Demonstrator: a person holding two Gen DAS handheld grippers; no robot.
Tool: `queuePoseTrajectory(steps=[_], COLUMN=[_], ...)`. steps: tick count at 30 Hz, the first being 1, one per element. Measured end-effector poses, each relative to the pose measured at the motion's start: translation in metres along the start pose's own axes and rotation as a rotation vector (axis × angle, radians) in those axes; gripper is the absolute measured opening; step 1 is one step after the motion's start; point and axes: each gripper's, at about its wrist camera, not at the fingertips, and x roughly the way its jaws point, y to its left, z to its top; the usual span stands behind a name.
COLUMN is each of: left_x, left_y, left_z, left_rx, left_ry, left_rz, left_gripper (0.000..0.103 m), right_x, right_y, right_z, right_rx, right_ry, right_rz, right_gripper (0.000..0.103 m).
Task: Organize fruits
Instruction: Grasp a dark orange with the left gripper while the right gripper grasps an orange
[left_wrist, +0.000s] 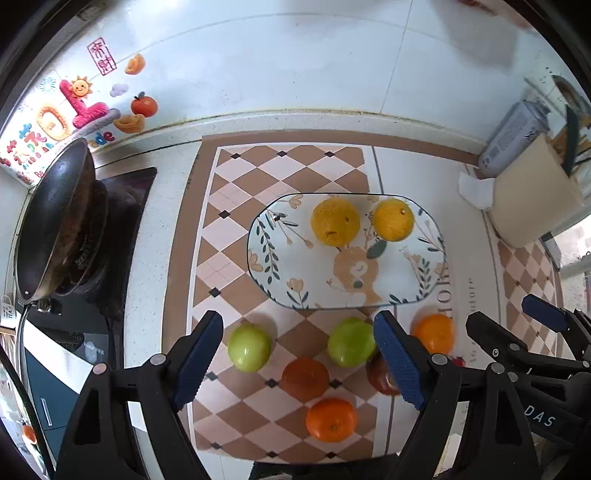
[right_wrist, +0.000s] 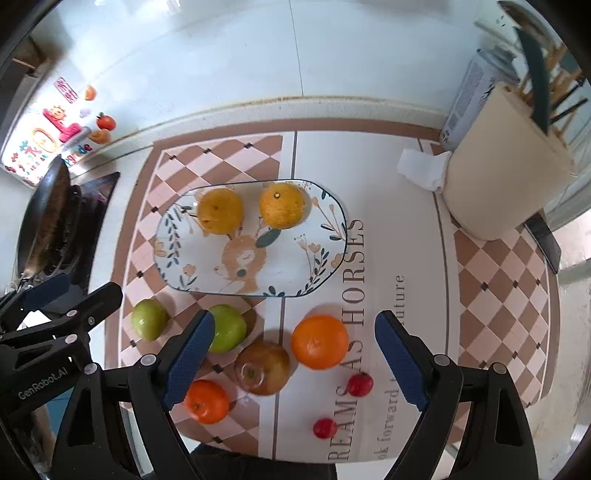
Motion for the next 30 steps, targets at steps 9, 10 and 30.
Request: queuePoseTrajectory(steps=[9,10,30], left_x=[-0.045,-0.049,0.068], left_y=[-0.003,-0.003,0.022], left_z=[-0.021,-0.022,-0.047], left_rx=[0.016,0.017,-0.052], left_ry=[-0.081,-0.087,0.209], left_rz=[0.000,-0.002,0.013], left_gripper=[0.083,0.083,0.102], right_x=[-0.047,-0.051,0.058], right_y=[0.001,0.001,-0.064], right_z=[-0.027,-0.029,-0.030], right_rx=[0.026,0.029,0.211], right_ry=[-0.061,-0.066,0.114], right_rz=[0.029,0.035,0.108], right_gripper=[0.091,0.091,0.093])
